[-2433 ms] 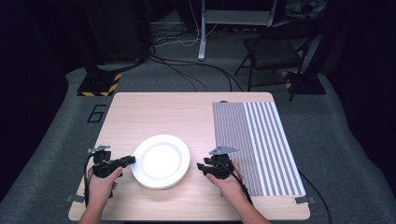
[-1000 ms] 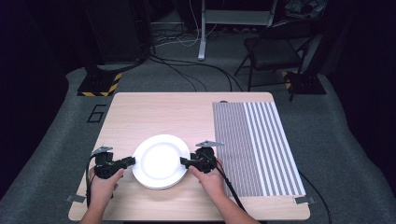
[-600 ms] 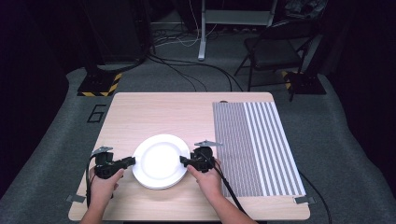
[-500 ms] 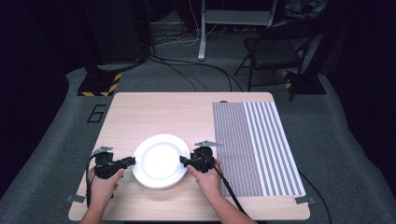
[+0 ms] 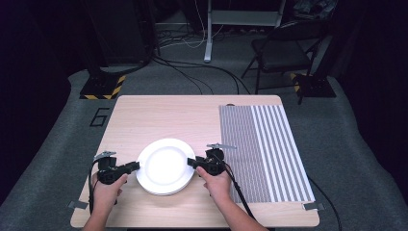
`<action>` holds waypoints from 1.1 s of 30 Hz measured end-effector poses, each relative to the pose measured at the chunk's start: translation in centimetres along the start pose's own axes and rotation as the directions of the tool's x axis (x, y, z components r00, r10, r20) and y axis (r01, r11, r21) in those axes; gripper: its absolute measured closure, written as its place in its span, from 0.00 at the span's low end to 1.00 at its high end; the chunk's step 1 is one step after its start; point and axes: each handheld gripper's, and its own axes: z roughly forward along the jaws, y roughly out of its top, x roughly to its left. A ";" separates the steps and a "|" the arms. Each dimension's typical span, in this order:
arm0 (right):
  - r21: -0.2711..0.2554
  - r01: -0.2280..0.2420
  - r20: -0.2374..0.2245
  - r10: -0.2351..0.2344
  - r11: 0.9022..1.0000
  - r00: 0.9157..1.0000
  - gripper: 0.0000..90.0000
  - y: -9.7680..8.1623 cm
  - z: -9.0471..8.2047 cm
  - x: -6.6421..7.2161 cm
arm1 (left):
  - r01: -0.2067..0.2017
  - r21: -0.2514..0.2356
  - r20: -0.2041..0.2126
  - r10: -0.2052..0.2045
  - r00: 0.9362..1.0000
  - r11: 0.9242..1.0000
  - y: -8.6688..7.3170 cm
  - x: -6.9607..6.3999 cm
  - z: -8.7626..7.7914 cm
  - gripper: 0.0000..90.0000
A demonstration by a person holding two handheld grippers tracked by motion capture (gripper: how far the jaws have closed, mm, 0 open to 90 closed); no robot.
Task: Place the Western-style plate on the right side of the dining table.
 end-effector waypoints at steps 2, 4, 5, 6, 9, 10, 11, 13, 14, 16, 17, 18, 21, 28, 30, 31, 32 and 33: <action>0.008 -0.025 -0.016 0.025 1.000 1.000 0.64 -0.1 -0.2 -0.3 | 0.003 -0.002 0.000 -0.003 1.000 1.000 0.0 0.0 0.0 0.82; 0.018 -0.057 -0.043 0.058 0.998 0.997 0.66 -0.3 -0.4 -0.7 | 0.003 -0.002 -0.001 -0.003 1.000 1.000 0.0 0.0 0.0 0.82; 0.018 -0.060 -0.051 0.061 0.998 0.997 0.66 -0.4 -0.4 -0.7 | 0.003 -0.003 -0.002 -0.003 1.000 1.000 0.0 0.0 0.0 0.82; 0.018 -0.060 -0.051 0.061 0.998 0.997 0.66 -0.4 -0.4 -0.7 | 0.002 -0.004 -0.002 -0.002 1.000 1.000 0.0 0.0 0.0 0.82; 0.047 -0.125 -0.113 0.130 0.991 0.985 0.68 -0.5 -0.6 -1.0 | 0.002 -0.006 -0.010 -0.002 1.000 1.000 -0.1 -0.1 0.2 0.82; 0.052 -0.136 -0.127 0.141 0.989 0.982 0.68 -0.5 -0.6 -0.9 | -0.001 -0.005 -0.012 0.001 1.000 1.000 -0.1 -0.1 0.2 0.82; 0.052 -0.136 -0.127 0.141 0.989 0.982 0.68 -0.5 -0.6 -0.9 | 0.003 -0.007 -0.012 -0.003 1.000 1.000 -0.1 -0.1 0.3 0.82; 0.052 -0.116 -0.113 0.121 0.992 0.986 0.69 -0.5 -0.6 -0.8 | 0.008 -0.007 -0.009 -0.008 1.000 1.000 -0.1 -0.1 0.3 0.82; 0.054 -0.119 -0.116 0.124 0.991 0.985 0.70 -0.5 -0.6 -0.9 | 0.009 -0.007 -0.009 -0.009 1.000 1.000 0.0 0.0 0.3 0.82; 0.059 -0.125 -0.123 0.131 0.990 0.984 0.72 -0.5 -0.6 -1.1 | 0.011 -0.006 -0.003 -0.011 1.000 1.000 0.0 0.1 0.3 0.82; 0.073 -0.149 -0.135 0.157 0.986 0.978 0.73 -0.4 -0.6 -1.3 | 0.011 -0.008 -0.004 -0.011 1.000 1.000 0.0 0.0 0.3 0.82; 0.073 -0.149 -0.135 0.157 0.986 0.978 0.73 -0.4 -0.6 -1.3 | 0.010 -0.009 -0.005 -0.010 1.000 1.000 -0.1 0.0 0.3 0.82; 0.077 -0.133 -0.134 0.143 0.988 0.981 0.75 -0.3 -0.7 -1.3 | 0.021 -0.013 -0.004 -0.021 1.000 1.000 -0.1 0.0 0.4 0.82; 0.105 -0.140 -0.137 0.154 0.985 0.979 0.80 0.0 -0.3 -1.6 | 0.019 -0.013 -0.006 -0.019 1.000 1.000 -0.1 -0.1 0.4 0.81; 0.108 -0.137 -0.132 0.151 0.985 0.980 0.82 0.0 -0.3 -1.6 | 0.014 -0.014 -0.009 -0.014 1.000 1.000 0.0 -0.1 0.4 0.81; 0.108 -0.138 -0.136 0.152 0.985 0.979 0.83 0.1 -0.3 -1.8 | 0.008 -0.008 -0.010 -0.008 1.000 1.000 0.0 0.0 0.4 0.81; 0.107 -0.165 -0.156 0.180 0.981 0.971 0.85 0.1 -0.3 -2.1 | 0.009 -0.009 -0.011 -0.009 1.000 1.000 -0.1 0.0 0.4 0.81; 0.107 -0.165 -0.156 0.180 0.981 0.971 0.85 0.1 -0.3 -2.1 | 0.010 -0.012 -0.010 -0.010 1.000 1.000 -0.1 0.0 0.5 0.81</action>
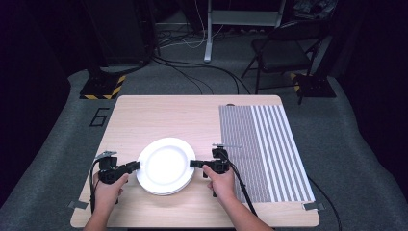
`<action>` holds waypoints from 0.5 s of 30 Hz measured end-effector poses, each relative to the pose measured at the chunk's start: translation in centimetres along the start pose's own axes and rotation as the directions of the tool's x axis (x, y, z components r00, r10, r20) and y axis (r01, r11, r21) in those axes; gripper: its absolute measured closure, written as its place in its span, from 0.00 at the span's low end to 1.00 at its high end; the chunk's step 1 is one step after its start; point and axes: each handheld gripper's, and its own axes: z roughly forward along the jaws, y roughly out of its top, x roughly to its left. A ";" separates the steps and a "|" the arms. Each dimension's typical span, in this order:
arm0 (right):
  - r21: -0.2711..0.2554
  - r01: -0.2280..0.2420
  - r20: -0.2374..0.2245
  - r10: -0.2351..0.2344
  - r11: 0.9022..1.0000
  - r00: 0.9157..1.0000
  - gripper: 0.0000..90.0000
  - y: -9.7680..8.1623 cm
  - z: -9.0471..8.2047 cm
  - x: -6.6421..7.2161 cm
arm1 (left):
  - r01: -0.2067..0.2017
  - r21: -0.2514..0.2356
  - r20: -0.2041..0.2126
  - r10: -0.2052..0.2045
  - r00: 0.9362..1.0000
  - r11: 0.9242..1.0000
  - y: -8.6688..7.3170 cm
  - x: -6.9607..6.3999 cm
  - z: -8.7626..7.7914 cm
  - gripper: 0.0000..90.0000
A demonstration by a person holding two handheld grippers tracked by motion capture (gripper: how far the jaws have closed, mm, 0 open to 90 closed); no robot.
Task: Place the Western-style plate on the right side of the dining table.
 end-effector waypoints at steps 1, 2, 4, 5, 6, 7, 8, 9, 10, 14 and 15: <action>0.003 -0.010 -0.009 0.010 1.000 1.000 0.85 0.1 0.0 -0.1 | 0.000 -0.001 0.001 0.000 1.000 1.000 0.0 0.0 0.0 0.80; 0.008 -0.008 -0.014 0.009 1.000 1.000 0.85 0.2 0.0 -0.2 | -0.003 -0.003 0.003 0.003 1.000 1.000 0.0 0.0 0.1 0.80; 0.022 0.033 -0.002 -0.033 0.999 0.999 0.84 0.2 -0.2 0.0 | -0.009 0.002 0.006 0.009 1.000 1.000 0.0 0.1 0.0 0.80; 0.021 0.031 -0.005 -0.031 0.999 1.000 0.84 0.2 -0.2 -0.1 | -0.010 0.000 0.009 0.010 1.000 1.000 0.0 0.1 0.0 0.79; 0.022 0.023 -0.010 -0.023 0.999 1.000 0.84 0.3 -0.2 -0.1 | -0.014 0.003 0.011 0.014 1.000 1.000 0.0 0.1 0.0 0.79; 0.022 0.023 -0.010 -0.023 0.999 1.000 0.84 0.3 -0.2 -0.1 | -0.016 0.002 0.010 0.016 1.000 1.000 0.0 0.1 0.1 0.79; 0.022 0.019 -0.011 -0.019 1.000 1.000 0.85 0.3 -0.2 -0.2 | -0.018 0.003 0.010 0.018 1.000 1.000 0.0 0.0 0.1 0.77; 0.019 0.016 -0.012 -0.016 1.000 1.000 0.85 0.3 -0.2 -0.2 | -0.014 0.000 0.008 0.014 1.000 1.000 0.0 -0.1 0.2 0.77; 0.014 0.015 -0.014 -0.014 1.000 1.000 0.85 0.3 -0.4 -0.3 | -0.014 -0.007 0.007 0.014 1.000 1.000 -0.1 -0.1 0.2 0.76; 0.011 -0.012 -0.027 0.012 1.000 1.000 0.87 0.4 -0.6 -0.6 | -0.027 0.002 0.003 0.027 1.000 1.000 0.0 -0.1 0.2 0.76; 0.009 -0.019 -0.037 0.019 1.000 0.999 0.87 0.4 -0.6 -0.7 | -0.030 -0.001 -0.002 0.030 1.000 1.000 0.0 -0.1 0.2 0.76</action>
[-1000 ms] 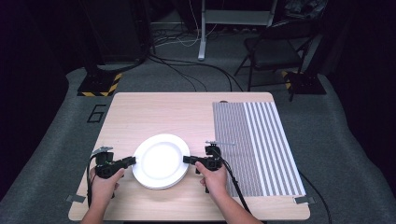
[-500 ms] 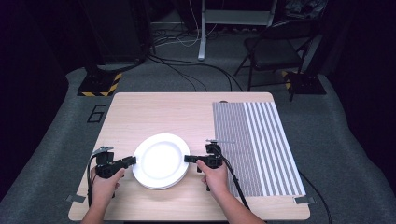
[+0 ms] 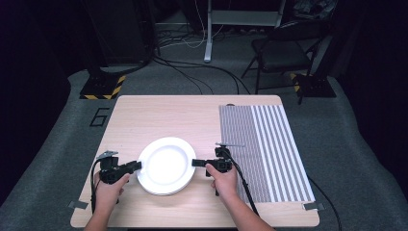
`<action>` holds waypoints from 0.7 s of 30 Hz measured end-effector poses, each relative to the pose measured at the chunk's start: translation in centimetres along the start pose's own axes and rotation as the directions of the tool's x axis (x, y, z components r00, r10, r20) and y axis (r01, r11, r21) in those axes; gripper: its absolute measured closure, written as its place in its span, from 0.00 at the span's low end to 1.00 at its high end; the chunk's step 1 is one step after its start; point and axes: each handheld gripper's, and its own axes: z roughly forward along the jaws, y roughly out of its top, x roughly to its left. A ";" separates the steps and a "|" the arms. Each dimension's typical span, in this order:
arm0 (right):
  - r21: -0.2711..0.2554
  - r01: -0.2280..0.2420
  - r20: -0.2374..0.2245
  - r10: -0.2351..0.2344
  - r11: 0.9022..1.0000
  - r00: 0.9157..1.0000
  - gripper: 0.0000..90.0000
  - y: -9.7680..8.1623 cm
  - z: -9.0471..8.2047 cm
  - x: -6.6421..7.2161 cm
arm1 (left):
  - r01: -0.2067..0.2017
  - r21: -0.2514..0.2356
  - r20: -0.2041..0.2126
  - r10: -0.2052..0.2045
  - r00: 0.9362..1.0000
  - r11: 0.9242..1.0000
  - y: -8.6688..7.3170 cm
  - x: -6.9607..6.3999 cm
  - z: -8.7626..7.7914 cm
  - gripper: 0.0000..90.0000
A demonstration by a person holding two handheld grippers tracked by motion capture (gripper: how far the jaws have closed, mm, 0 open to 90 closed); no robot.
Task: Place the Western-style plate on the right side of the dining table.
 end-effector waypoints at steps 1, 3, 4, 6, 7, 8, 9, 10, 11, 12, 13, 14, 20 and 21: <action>-0.004 -0.011 -0.009 0.011 1.000 1.000 0.87 0.0 0.0 -0.1 | -0.001 0.002 -0.001 0.001 1.000 1.000 0.0 0.0 0.0 0.77; -0.006 -0.026 -0.014 0.025 1.000 1.000 0.87 0.0 0.0 -0.2 | 0.003 0.003 -0.003 -0.003 1.000 1.000 0.0 0.0 0.0 0.78; -0.006 -0.026 -0.014 0.025 1.000 1.000 0.87 0.0 0.0 -0.2 | 0.005 0.002 -0.004 -0.005 1.000 1.000 0.0 0.0 0.0 0.78; 0.014 -0.030 -0.013 0.030 0.999 0.999 0.86 -0.1 0.4 -0.1 | 0.011 -0.005 -0.005 -0.011 1.000 1.000 0.0 0.0 0.0 0.78; 0.027 -0.027 -0.010 0.027 0.999 1.000 0.85 -0.2 0.7 -0.1 | 0.009 -0.006 -0.009 -0.009 1.000 1.000 0.0 -0.1 0.0 0.78; 0.026 -0.022 -0.007 0.022 0.999 1.000 0.85 -0.2 0.7 0.0 | 0.006 -0.004 -0.011 -0.006 1.000 1.000 0.1 -0.1 0.0 0.78; 0.026 -0.030 -0.008 0.031 0.999 0.999 0.85 -0.2 0.7 0.0 | 0.005 -0.003 -0.014 -0.005 1.000 1.000 0.1 -0.1 -0.1 0.78; 0.025 -0.043 -0.011 0.044 0.999 0.999 0.86 -0.2 0.7 -0.1 | 0.005 -0.003 -0.014 -0.005 1.000 1.000 0.1 -0.1 -0.1 0.78; 0.025 -0.043 -0.011 0.044 0.999 0.999 0.86 -0.2 0.7 -0.1 | 0.004 -0.004 -0.013 -0.004 1.000 1.000 0.1 -0.1 0.0 0.78; 0.022 -0.045 -0.019 0.045 0.999 0.999 0.86 -0.2 0.6 0.0 | 0.005 -0.003 -0.014 -0.005 1.000 1.000 0.1 -0.1 0.0 0.78; 0.022 -0.045 -0.021 0.046 0.999 0.999 0.87 -0.1 0.5 0.1 | 0.004 -0.001 -0.014 -0.004 1.000 1.000 0.1 -0.1 -0.1 0.78; 0.017 -0.047 -0.024 0.047 0.999 0.999 0.87 -0.2 0.4 0.2 | 0.004 -0.001 -0.013 -0.004 1.000 1.000 0.1 -0.2 0.0 0.79; 0.010 -0.077 -0.041 0.077 0.997 0.996 0.89 0.0 0.3 -0.1 | -0.007 -0.005 -0.006 0.007 1.000 1.000 0.0 -0.2 0.1 0.76; 0.007 -0.081 -0.045 0.081 0.997 0.996 0.90 0.0 0.2 -0.3 | -0.012 -0.007 -0.004 0.012 1.000 1.000 0.0 -0.2 0.1 0.74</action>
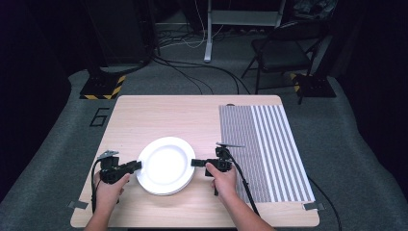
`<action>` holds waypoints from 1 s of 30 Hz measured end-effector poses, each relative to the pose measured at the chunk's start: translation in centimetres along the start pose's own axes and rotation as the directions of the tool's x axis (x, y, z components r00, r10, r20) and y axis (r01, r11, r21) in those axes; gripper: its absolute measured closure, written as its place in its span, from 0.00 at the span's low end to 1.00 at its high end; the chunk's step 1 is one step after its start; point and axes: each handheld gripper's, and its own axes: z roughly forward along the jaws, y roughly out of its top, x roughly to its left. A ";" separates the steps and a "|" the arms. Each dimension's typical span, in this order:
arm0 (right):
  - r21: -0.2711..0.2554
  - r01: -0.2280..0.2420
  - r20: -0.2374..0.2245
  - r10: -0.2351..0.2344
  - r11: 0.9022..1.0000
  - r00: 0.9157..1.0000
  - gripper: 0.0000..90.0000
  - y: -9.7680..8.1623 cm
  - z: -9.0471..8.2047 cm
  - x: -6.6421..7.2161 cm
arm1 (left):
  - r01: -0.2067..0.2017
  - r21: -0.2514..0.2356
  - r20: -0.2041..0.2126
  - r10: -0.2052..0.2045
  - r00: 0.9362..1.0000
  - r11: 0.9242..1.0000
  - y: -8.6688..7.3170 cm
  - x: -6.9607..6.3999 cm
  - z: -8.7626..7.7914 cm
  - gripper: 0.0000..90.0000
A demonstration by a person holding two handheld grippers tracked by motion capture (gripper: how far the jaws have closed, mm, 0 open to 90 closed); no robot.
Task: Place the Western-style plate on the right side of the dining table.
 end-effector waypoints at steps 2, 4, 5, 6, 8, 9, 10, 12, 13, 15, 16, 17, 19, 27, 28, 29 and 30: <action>-0.008 -0.020 -0.001 0.020 1.000 1.000 0.91 0.2 -0.4 -0.3 | -0.003 -0.001 0.002 0.003 1.000 1.000 0.0 -0.1 0.0 0.70; -0.016 -0.030 0.004 0.030 0.999 1.000 0.97 0.2 -0.7 -0.3 | -0.007 0.000 -0.002 0.007 1.000 1.000 0.0 -0.2 0.1 0.69; -0.052 -0.016 0.008 0.017 0.999 1.000 1.00 0.4 -1.2 -0.4 | -0.004 0.002 0.004 0.004 1.000 1.000 0.0 -0.2 0.0 0.67; -0.060 -0.032 -0.042 0.030 0.998 0.999 1.00 0.7 -1.6 -0.5 | -0.003 -0.004 0.002 0.003 1.000 1.000 0.0 -0.2 0.1 0.66; -0.053 -0.018 -0.054 0.015 0.998 0.998 1.00 1.1 -1.8 0.2 | 0.011 -0.007 0.007 -0.011 1.000 1.000 0.1 -0.1 0.0 0.70; -0.053 -0.018 -0.054 0.015 0.998 0.998 1.00 1.1 -1.8 0.2 | 0.009 -0.012 0.005 -0.009 1.000 1.000 0.2 0.0 0.0 0.70; -0.059 0.000 -0.045 -0.003 0.998 0.999 1.00 1.1 -1.8 0.4 | 0.011 -0.016 0.003 -0.011 1.000 1.000 0.2 0.0 0.0 0.71; -0.055 0.012 -0.036 -0.014 0.998 0.999 0.99 1.1 -1.6 0.6 | 0.005 -0.016 -0.002 -0.005 1.000 1.000 0.1 -0.1 -0.1 0.72; -0.052 0.016 -0.028 -0.018 0.999 0.999 0.95 1.1 -1.6 0.5 | 0.007 -0.018 0.000 -0.007 1.000 1.000 0.1 -0.1 -0.1 0.72; -0.024 0.000 -0.027 0.000 1.000 1.000 0.90 0.9 -1.3 0.1 | 0.007 -0.011 0.004 -0.007 1.000 1.000 0.1 0.0 -0.1 0.72; -0.011 -0.009 -0.024 0.009 1.000 1.000 0.89 0.8 -1.2 -0.1 | 0.008 -0.011 0.005 -0.008 1.000 1.000 0.1 0.0 -0.1 0.72; -0.008 -0.013 -0.018 0.012 1.000 1.000 0.88 0.6 -1.1 -0.2 | 0.009 -0.016 0.004 -0.009 1.000 1.000 0.1 0.0 0.0 0.72; -0.009 -0.015 -0.018 0.015 1.000 1.000 0.86 0.4 -1.1 -0.5 | 0.010 -0.010 0.006 -0.010 1.000 1.000 0.1 0.0 -0.1 0.72; 0.013 -0.044 0.004 0.043 0.999 0.999 0.79 -0.2 -0.7 -1.4 | 0.002 -0.012 -0.013 -0.002 1.000 1.000 0.2 -0.2 -0.3 0.76; 0.014 -0.047 0.002 0.047 0.999 0.999 0.79 -0.3 -0.6 -1.4 | 0.001 -0.012 -0.014 -0.001 1.000 1.000 0.2 -0.2 -0.3 0.76; 0.023 -0.045 -0.009 0.045 0.999 0.999 0.78 -0.4 -0.4 -1.6 | -0.005 -0.014 -0.018 0.004 1.000 1.000 0.2 -0.2 -0.3 0.77; 0.031 -0.056 -0.019 0.056 0.998 0.998 0.78 -0.5 -0.3 -1.6 | -0.004 -0.018 -0.027 0.003 1.000 1.000 0.2 -0.4 -0.3 0.78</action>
